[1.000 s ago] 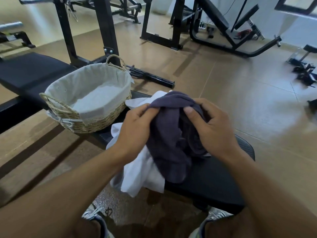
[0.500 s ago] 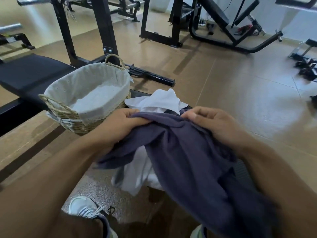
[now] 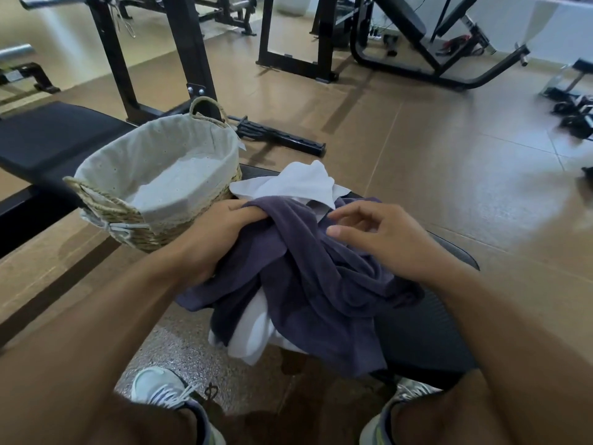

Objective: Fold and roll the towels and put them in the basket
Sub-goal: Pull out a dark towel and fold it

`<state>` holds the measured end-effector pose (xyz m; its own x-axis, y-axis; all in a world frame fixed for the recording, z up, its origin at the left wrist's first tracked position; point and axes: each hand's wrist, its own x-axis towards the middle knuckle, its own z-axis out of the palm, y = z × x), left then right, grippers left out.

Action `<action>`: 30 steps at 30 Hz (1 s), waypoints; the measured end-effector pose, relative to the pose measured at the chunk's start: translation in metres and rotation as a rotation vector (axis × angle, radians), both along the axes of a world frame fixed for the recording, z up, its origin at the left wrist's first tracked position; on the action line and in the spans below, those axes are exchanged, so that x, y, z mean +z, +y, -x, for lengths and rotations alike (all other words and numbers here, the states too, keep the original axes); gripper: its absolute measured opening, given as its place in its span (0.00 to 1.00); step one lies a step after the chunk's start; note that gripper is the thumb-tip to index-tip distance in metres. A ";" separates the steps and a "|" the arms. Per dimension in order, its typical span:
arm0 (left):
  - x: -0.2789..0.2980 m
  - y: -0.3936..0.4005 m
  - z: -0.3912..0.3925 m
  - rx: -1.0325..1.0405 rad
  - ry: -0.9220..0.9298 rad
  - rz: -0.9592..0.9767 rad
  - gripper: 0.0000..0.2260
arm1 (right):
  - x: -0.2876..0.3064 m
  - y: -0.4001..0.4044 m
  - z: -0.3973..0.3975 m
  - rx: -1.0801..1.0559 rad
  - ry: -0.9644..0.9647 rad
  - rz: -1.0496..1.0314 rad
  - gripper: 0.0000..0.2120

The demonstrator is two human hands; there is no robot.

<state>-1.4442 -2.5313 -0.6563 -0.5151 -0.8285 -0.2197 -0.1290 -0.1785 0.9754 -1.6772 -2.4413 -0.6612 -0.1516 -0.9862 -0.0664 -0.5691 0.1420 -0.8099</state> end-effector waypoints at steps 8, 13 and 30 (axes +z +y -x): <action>-0.008 -0.005 -0.012 -0.364 0.208 -0.129 0.14 | -0.004 -0.002 -0.018 0.149 0.107 -0.038 0.19; -0.006 -0.004 -0.015 -0.557 0.284 -0.114 0.23 | -0.009 -0.003 -0.022 0.237 0.139 0.001 0.08; -0.008 -0.012 -0.016 -0.391 -0.154 0.463 0.14 | 0.007 -0.002 0.019 -0.375 -0.014 0.518 0.17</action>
<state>-1.4282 -2.5431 -0.6641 -0.7904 -0.6123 0.0210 -0.2444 0.3466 0.9056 -1.6967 -2.4433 -0.6543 -0.4949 -0.7712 0.4004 -0.5454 -0.0830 -0.8340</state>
